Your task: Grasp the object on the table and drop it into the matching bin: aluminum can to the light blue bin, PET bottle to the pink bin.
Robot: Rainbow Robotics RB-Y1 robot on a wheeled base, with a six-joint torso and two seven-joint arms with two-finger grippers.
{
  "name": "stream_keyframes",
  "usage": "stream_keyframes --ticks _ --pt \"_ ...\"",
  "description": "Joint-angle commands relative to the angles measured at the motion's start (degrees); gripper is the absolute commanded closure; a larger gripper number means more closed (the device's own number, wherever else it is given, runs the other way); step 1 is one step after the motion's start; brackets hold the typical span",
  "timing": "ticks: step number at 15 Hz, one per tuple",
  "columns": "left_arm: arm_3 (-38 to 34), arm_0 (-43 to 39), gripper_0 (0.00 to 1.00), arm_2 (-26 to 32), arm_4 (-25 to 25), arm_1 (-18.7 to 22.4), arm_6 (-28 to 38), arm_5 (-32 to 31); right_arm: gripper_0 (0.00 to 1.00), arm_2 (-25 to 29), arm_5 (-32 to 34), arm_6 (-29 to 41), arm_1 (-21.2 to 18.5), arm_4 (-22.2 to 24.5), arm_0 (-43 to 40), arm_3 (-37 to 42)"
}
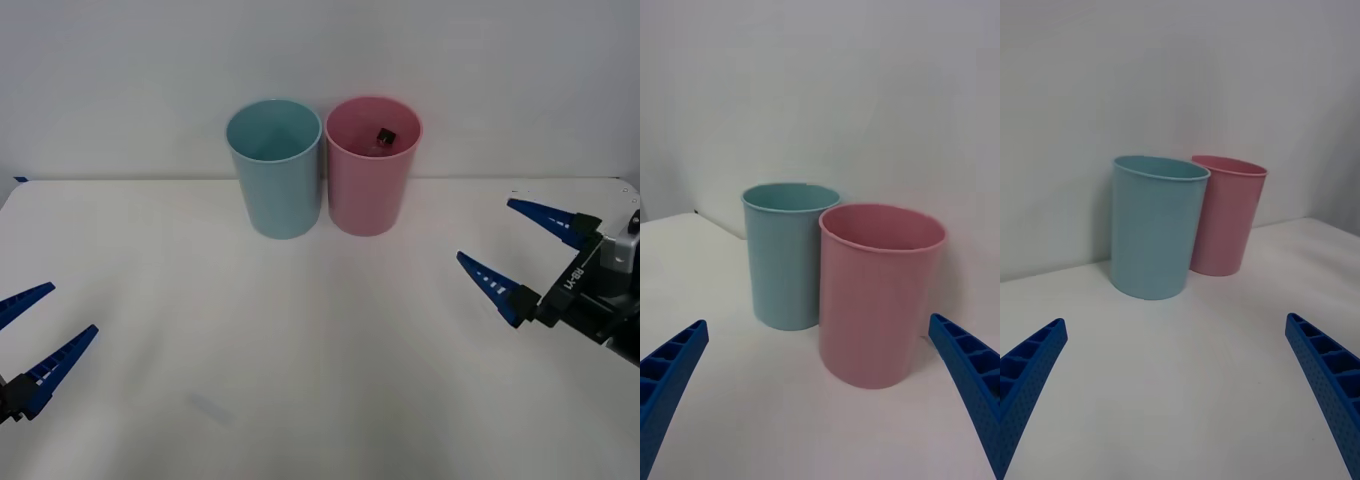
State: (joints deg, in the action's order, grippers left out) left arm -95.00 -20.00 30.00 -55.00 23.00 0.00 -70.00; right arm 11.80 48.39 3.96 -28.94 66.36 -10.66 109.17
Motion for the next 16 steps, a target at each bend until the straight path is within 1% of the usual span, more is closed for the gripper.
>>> stream_keyframes --ticks 1,3,8,13,16 --pt "0.0 0.0 0.0 0.0 0.0 0.0 0.0 0.0 0.0 4.7 4.5 -1.0 2.4 0.0 -3.8 0.0" --pt "0.0 0.0 0.0 0.0 0.0 0.0 0.0 0.0 0.0 6.7 6.1 -1.6 3.4 0.0 -6.0 -0.1" --pt "0.0 0.0 0.0 0.0 0.0 0.0 0.0 0.0 0.0 10.5 8.8 -2.5 5.2 -1.9 -11.9 0.0" --pt "0.0 0.0 0.0 0.0 0.0 0.0 0.0 0.0 0.0 11.6 9.7 -2.6 5.5 -4.7 -16.3 0.0" --pt "0.0 0.0 0.0 0.0 0.0 0.0 0.0 0.0 0.0 12.1 9.8 -2.6 5.4 -4.4 -17.1 0.0"
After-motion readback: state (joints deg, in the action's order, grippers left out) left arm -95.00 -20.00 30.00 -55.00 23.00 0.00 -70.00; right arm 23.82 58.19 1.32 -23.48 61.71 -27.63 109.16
